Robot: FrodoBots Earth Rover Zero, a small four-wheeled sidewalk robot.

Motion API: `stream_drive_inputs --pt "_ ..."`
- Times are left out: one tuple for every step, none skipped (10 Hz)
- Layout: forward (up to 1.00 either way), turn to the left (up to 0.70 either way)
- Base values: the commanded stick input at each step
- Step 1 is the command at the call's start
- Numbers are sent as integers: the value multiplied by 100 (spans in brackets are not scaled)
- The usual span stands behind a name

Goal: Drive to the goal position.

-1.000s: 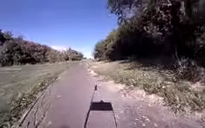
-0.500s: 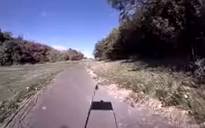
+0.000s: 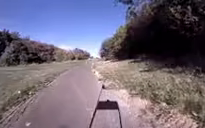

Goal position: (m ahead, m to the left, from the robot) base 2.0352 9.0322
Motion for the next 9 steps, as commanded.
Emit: stream_drive_inputs --pt "100 12" --pt "100 1" --pt "100 1" --pt "100 1" --pt "100 19" --pt "100 41" --pt "100 41" --pt "100 41" --pt "100 41"
